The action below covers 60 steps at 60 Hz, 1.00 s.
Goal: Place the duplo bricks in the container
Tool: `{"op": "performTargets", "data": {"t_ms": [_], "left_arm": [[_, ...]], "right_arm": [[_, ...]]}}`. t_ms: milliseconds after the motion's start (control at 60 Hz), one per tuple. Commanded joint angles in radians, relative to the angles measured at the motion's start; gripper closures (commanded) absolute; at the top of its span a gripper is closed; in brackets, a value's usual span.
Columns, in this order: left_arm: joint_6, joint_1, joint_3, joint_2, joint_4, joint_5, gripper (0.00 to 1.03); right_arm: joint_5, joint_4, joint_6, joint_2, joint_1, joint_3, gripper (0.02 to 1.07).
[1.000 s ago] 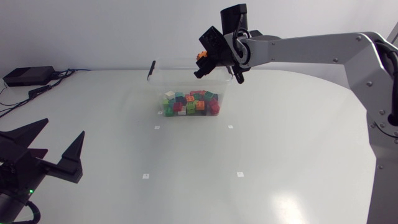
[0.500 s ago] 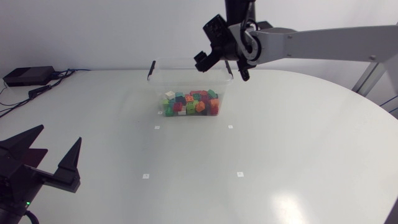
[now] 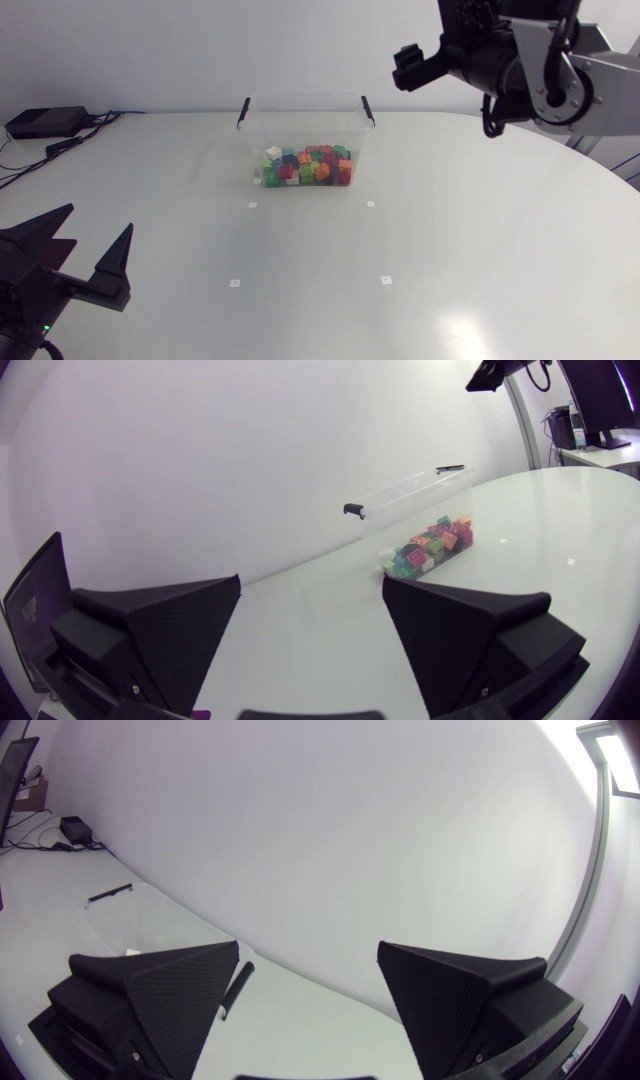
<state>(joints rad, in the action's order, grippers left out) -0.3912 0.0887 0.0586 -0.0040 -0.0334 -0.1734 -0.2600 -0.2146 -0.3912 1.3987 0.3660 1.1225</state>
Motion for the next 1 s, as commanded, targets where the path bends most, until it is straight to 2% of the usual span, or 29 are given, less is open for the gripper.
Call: {"op": "performTargets", "data": {"t_ms": [0, 133, 433, 767, 983], "left_arm": [[0.038, -0.003, -0.013, -0.01, -0.014, 0.008, 0.04], [0.052, -0.006, -0.009, -0.01, -0.026, 0.006, 0.04], [0.08, -0.01, -0.014, -0.01, -0.026, 0.006, 0.04], [0.218, 0.036, -0.019, -0.011, -0.028, 0.009, 0.04], [0.235, 0.049, -0.013, -0.011, -0.037, 0.012, 0.04]], "right_arm": [[-0.024, -0.029, 0.02, -0.069, -0.025, -0.079, 0.07], [-0.039, -0.071, 0.003, -0.178, -0.055, -0.201, 0.07], [-0.05, -0.081, -0.014, -0.369, -0.134, -0.374, 0.07], [-0.094, -0.086, -0.069, -0.609, -0.141, -0.573, 0.07], [-0.111, -0.072, -0.086, -0.776, -0.151, -0.701, 0.07]]}}
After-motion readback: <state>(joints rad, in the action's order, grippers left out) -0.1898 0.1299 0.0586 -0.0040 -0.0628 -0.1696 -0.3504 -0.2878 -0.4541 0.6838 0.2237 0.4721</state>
